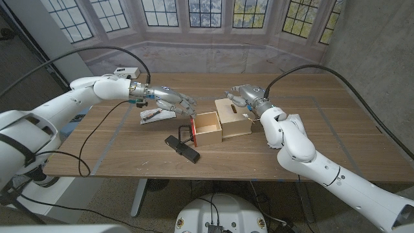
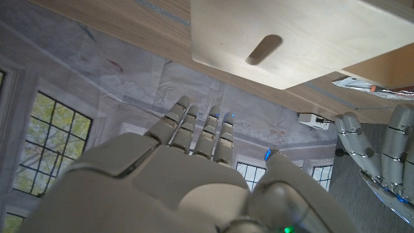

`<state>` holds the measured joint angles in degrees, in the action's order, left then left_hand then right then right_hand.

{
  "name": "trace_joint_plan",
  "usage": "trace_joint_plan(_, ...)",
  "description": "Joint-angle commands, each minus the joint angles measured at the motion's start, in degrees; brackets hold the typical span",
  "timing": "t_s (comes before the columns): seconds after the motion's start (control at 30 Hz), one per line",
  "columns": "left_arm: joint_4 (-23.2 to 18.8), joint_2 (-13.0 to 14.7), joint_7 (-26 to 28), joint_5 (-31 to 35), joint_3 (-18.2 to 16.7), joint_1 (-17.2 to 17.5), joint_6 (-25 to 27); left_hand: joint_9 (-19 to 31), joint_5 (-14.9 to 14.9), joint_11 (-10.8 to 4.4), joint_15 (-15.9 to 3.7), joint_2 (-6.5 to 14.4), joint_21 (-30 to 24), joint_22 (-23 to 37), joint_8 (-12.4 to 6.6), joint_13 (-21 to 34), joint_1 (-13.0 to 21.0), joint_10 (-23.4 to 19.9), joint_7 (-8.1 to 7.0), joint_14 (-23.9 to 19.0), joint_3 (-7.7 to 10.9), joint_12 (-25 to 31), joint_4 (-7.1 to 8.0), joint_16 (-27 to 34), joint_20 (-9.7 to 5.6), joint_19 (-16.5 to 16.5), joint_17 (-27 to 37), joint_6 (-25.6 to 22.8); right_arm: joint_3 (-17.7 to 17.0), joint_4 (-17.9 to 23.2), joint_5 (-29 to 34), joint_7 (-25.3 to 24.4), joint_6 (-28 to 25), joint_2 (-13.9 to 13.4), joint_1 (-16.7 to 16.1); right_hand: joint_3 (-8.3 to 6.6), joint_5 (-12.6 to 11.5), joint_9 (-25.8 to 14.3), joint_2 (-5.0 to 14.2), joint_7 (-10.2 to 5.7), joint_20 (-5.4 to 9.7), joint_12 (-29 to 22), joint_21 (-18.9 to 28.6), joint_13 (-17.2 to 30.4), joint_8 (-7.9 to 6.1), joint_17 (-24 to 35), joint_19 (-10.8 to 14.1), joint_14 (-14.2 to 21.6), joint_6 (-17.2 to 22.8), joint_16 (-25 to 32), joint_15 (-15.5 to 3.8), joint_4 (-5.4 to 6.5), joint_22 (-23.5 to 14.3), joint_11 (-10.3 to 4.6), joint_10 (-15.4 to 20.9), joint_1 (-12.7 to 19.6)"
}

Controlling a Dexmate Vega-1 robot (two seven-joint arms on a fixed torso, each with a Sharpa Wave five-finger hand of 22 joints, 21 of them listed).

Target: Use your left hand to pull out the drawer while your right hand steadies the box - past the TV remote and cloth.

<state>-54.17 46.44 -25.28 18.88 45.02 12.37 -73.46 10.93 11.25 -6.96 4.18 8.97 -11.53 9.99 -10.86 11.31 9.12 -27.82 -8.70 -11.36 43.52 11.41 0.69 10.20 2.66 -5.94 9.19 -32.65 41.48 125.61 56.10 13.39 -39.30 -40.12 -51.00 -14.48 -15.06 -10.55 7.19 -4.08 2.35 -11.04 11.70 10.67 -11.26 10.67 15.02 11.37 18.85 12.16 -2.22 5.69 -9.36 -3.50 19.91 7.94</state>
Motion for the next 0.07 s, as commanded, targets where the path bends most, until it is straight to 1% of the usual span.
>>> trace_joint_plan(0.03, -6.7, -0.5, 5.6, 4.3, -9.8, 6.8, 4.6, 0.2, 0.0, -0.08, -0.4, 0.1, -0.2, 0.1, -0.05, 0.1, 0.6, 0.0, 0.08, 0.0, 0.22, 0.2, -0.43, 0.1, -0.15, -0.6, 0.1, 0.0, -1.0, -0.3, -1.1, -3.6, -1.1, 0.1, -1.3, -0.63, 0.0, -0.1, -0.08, -0.01, 1.28, -0.4, 0.1, 0.2, -0.47, 0.1, 0.6, 0.9, 0.8, 0.3, -1.55, 0.01, -0.1, -0.03, 0.6, 0.7)
trace_joint_plan(0.07, -7.2, -0.5, 6.3, 4.8, -10.4, 7.3, 5.0, 0.2, 0.0, 0.04, -0.39, 0.1, -0.2, 0.1, -0.04, 0.1, 0.6, 0.0, 0.06, 0.0, 0.22, 0.2, -0.46, 0.1, -0.16, -0.6, 0.1, 0.0, -1.1, -0.3, -1.2, -4.2, -1.3, 0.2, -1.5, -0.66, 0.0, -0.1, -0.07, -0.01, 1.3, -0.4, 0.1, 0.2, -0.46, 0.1, 0.6, 1.0, 0.8, 0.3, -1.57, -0.02, -0.1, 0.01, 0.6, 0.7)
